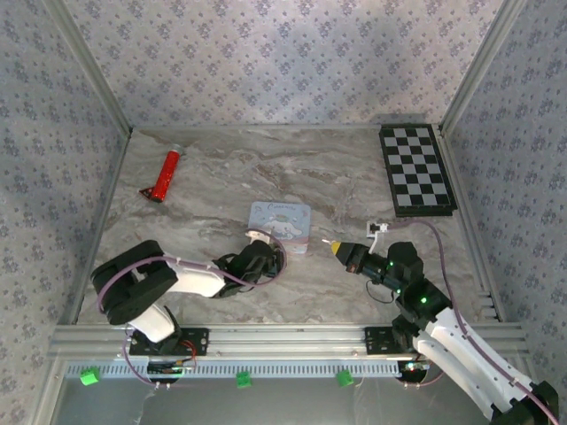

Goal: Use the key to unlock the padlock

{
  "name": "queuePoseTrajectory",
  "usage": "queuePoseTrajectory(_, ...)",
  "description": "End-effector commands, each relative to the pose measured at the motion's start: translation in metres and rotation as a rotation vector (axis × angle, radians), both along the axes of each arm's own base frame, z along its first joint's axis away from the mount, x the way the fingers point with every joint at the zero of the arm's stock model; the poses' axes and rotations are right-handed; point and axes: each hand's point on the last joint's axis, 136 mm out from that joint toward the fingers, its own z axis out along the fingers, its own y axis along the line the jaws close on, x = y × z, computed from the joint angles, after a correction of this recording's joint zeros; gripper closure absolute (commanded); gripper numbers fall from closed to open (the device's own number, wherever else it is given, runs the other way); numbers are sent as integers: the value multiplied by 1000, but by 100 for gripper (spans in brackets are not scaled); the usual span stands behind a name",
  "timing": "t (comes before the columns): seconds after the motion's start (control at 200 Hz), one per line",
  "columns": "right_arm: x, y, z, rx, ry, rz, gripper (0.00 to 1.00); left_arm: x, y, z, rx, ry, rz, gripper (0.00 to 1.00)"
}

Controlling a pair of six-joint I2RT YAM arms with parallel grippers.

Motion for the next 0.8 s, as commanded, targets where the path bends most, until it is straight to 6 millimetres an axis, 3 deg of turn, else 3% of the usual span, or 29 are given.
queuePoseTrajectory(0.0,-1,0,2,14,1,0,100,3,-24,-4,-62,24,-24,57)
queuePoseTrajectory(0.375,-1,0,0,8,5,-3,100,8,-27,-9,-39,24,-21,67)
queuePoseTrajectory(0.65,-2,0,-3,4,12,-1,100,3,-9,-10,15,-4,-22,78)
queuePoseTrajectory(0.795,-1,-1,-4,-5,13,-6,100,0,-10,-6,20,-8,-52,82)
